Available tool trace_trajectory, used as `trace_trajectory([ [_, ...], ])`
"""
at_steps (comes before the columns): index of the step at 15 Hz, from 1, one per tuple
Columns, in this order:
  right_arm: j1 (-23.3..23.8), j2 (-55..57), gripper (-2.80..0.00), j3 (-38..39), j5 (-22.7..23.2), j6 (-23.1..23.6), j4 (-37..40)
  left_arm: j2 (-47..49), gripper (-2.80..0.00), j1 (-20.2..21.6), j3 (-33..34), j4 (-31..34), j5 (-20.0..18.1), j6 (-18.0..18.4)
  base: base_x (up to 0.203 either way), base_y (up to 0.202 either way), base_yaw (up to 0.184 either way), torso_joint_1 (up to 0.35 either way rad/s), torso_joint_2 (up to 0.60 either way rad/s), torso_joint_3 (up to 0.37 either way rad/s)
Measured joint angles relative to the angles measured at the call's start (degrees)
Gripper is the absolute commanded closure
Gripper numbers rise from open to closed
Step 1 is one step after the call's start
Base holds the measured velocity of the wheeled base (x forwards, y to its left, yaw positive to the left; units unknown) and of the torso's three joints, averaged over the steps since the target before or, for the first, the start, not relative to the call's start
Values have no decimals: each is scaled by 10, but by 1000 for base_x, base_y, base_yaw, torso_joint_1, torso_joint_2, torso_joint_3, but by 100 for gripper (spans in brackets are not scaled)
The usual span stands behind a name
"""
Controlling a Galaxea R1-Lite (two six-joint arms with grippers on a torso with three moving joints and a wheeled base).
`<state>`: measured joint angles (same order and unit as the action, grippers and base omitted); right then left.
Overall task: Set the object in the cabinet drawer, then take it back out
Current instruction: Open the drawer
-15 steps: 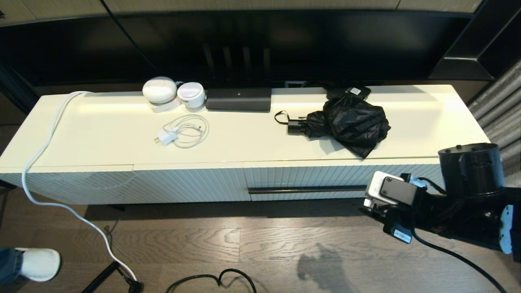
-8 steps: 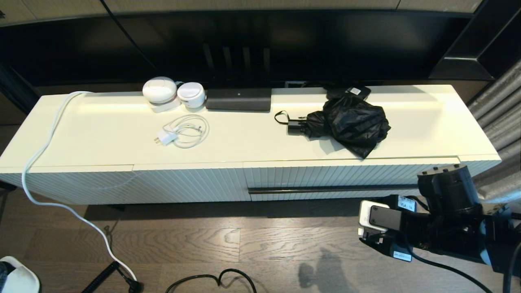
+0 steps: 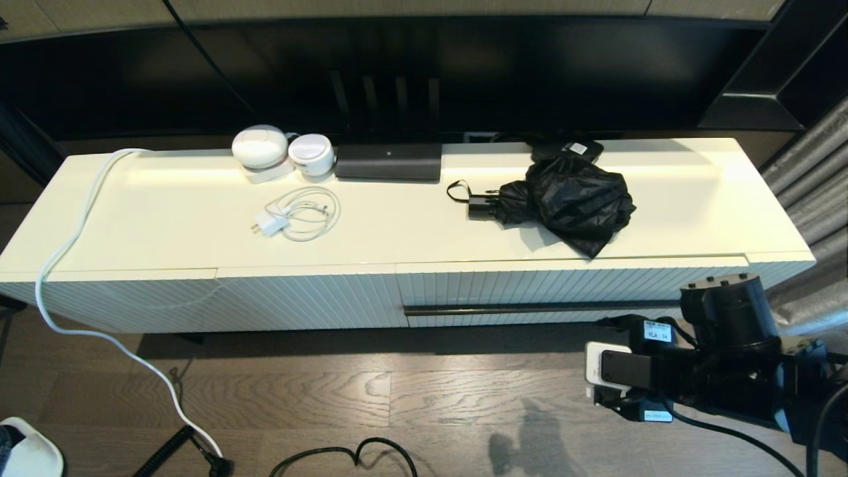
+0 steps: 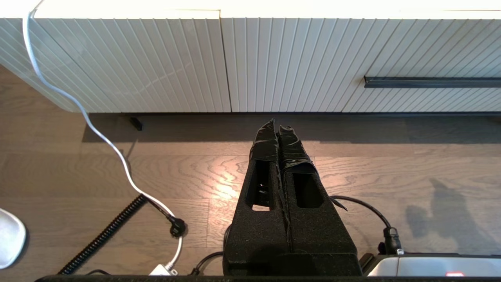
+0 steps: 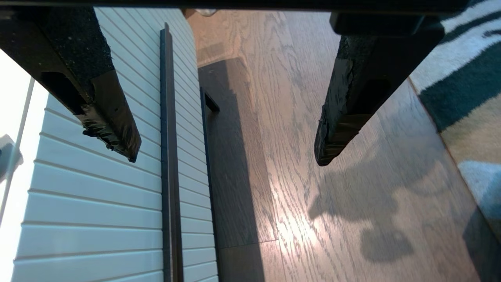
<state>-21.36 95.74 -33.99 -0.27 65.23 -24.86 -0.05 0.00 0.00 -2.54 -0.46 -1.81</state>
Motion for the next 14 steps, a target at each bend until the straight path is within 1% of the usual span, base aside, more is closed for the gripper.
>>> trace_trajectory([
  [4, 0, 4, -280, 10, 1, 17, -4, 0, 0, 0, 0, 0, 0, 0, 0, 0, 0, 0, 0, 0],
  [5, 0, 3, -280, 10, 1, 27, -3, 0, 0, 0, 0, 0, 0, 0, 0, 0, 0, 0, 0, 0],
  [7, 5, 6, -280, 10, 1, 62, -4, 0, 0, 0, 0, 0, 0, 0, 0, 0, 0, 0, 0, 0],
  [8, 5, 9, -280, 9, 0, 68, -6, 0, 0, 0, 0, -1, 0, 0, 0, 0, 0, 0, 0, 0],
  [14, 6, 63, -280, 5, -1, 71, -67, 0, 0, 0, 0, -1, 0, 0, 0, 0, 0, 0, 0, 0],
])
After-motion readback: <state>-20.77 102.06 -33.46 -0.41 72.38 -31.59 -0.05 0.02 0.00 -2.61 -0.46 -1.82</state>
